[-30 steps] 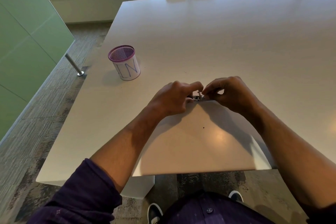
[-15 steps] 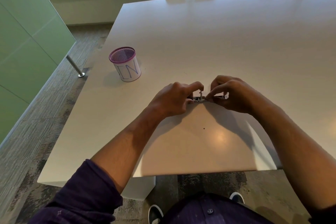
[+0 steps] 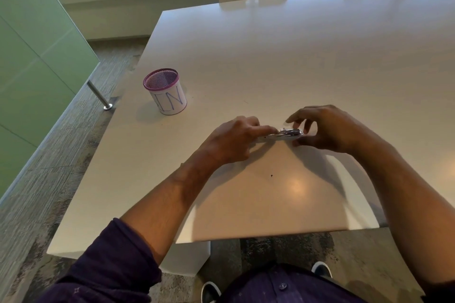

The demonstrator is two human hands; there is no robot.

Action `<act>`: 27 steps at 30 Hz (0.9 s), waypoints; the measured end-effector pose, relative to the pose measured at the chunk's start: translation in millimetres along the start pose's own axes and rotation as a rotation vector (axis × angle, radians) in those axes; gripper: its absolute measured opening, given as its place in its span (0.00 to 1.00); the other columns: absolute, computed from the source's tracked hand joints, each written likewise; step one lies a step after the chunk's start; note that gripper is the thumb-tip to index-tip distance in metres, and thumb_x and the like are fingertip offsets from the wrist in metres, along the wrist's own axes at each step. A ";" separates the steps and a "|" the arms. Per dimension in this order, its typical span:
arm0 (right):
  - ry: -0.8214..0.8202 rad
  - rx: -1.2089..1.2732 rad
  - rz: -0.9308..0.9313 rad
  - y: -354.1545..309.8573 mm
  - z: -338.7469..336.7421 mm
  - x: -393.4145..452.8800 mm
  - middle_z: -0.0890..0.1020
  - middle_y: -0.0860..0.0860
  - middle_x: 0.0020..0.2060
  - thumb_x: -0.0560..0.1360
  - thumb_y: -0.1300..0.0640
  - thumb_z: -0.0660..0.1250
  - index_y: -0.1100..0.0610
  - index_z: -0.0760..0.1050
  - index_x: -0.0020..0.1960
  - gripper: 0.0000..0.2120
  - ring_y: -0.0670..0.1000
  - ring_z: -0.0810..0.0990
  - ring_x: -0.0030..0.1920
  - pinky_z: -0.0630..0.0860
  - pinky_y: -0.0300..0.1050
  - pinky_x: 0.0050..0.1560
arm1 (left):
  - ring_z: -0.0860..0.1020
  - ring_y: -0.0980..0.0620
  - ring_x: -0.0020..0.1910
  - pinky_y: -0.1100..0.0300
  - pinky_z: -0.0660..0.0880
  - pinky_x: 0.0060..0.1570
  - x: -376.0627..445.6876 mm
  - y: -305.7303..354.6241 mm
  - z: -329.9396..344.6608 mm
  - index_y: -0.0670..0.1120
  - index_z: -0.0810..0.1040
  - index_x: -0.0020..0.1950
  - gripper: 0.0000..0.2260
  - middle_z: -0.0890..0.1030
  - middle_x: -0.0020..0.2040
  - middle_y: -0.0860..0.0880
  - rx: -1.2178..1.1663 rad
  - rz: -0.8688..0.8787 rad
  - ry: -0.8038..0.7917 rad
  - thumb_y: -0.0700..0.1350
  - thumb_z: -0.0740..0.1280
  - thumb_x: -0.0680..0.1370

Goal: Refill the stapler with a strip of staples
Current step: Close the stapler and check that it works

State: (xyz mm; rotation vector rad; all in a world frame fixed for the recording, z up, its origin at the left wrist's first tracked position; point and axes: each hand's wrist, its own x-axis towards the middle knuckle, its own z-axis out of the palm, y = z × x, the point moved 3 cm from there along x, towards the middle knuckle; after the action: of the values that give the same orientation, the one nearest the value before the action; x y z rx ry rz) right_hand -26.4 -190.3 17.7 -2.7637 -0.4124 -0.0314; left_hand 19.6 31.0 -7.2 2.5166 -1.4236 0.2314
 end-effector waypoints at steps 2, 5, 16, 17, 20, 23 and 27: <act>-0.002 -0.028 -0.018 -0.9 4.7 2.5 0.83 0.42 0.53 0.71 0.47 0.77 0.45 0.77 0.66 0.24 0.45 0.81 0.48 0.82 0.51 0.49 | 0.74 0.49 0.43 0.56 0.76 0.33 -0.9 1.3 5.2 0.61 0.72 0.73 0.29 0.76 0.51 0.46 0.064 -0.001 -0.033 0.36 0.69 0.77; -0.014 -0.075 -0.047 0.0 8.6 7.5 0.82 0.44 0.53 0.74 0.49 0.75 0.45 0.79 0.64 0.18 0.45 0.78 0.50 0.80 0.48 0.52 | 0.77 0.48 0.40 0.55 0.78 0.34 0.5 2.4 -2.2 0.57 0.77 0.69 0.24 0.78 0.51 0.47 0.001 -0.024 0.019 0.38 0.71 0.77; 0.187 0.433 0.098 -12.7 -5.1 6.9 0.85 0.44 0.45 0.71 0.50 0.78 0.46 0.85 0.51 0.09 0.45 0.82 0.44 0.80 0.42 0.46 | 0.87 0.52 0.41 0.56 0.84 0.47 -9.9 -8.5 -47.2 0.48 0.82 0.57 0.22 0.87 0.42 0.47 -0.910 -0.641 0.529 0.45 0.84 0.66; 0.224 0.484 0.105 -17.1 -7.6 6.8 0.86 0.45 0.44 0.70 0.50 0.78 0.47 0.85 0.51 0.09 0.46 0.82 0.43 0.79 0.43 0.44 | 0.87 0.50 0.42 0.53 0.84 0.48 -8.7 -5.2 -43.1 0.46 0.82 0.56 0.19 0.88 0.42 0.46 -0.967 -0.654 0.550 0.43 0.83 0.67; 0.286 0.631 0.113 -30.7 -11.3 9.7 0.87 0.50 0.38 0.69 0.52 0.80 0.53 0.86 0.50 0.10 0.47 0.84 0.36 0.81 0.41 0.41 | 0.87 0.53 0.43 0.51 0.84 0.50 -5.5 8.1 -25.2 0.44 0.85 0.54 0.13 0.88 0.43 0.48 -0.948 -0.640 0.559 0.40 0.79 0.71; 0.337 0.739 0.110 -40.1 -13.1 12.6 0.86 0.53 0.33 0.68 0.52 0.81 0.58 0.85 0.48 0.13 0.51 0.87 0.35 0.84 0.46 0.42 | 0.87 0.55 0.48 0.55 0.84 0.49 -5.1 25.9 -11.9 0.45 0.82 0.64 0.20 0.87 0.52 0.48 -0.863 -0.582 0.497 0.46 0.78 0.73; 0.300 0.794 0.085 -51.9 -17.3 13.4 0.88 0.52 0.37 0.68 0.52 0.80 0.61 0.86 0.48 0.15 0.50 0.88 0.37 0.86 0.47 0.43 | 0.87 0.54 0.44 0.53 0.85 0.44 -7.2 43.0 -4.6 0.48 0.78 0.68 0.19 0.87 0.53 0.48 -0.833 -0.565 0.445 0.46 0.74 0.77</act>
State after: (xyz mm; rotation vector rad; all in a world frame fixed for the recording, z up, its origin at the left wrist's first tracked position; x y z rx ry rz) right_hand -28.0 -145.9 52.2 -1.9488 -0.1683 -0.2094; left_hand -21.0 16.9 1.0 1.8814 -0.4462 0.0581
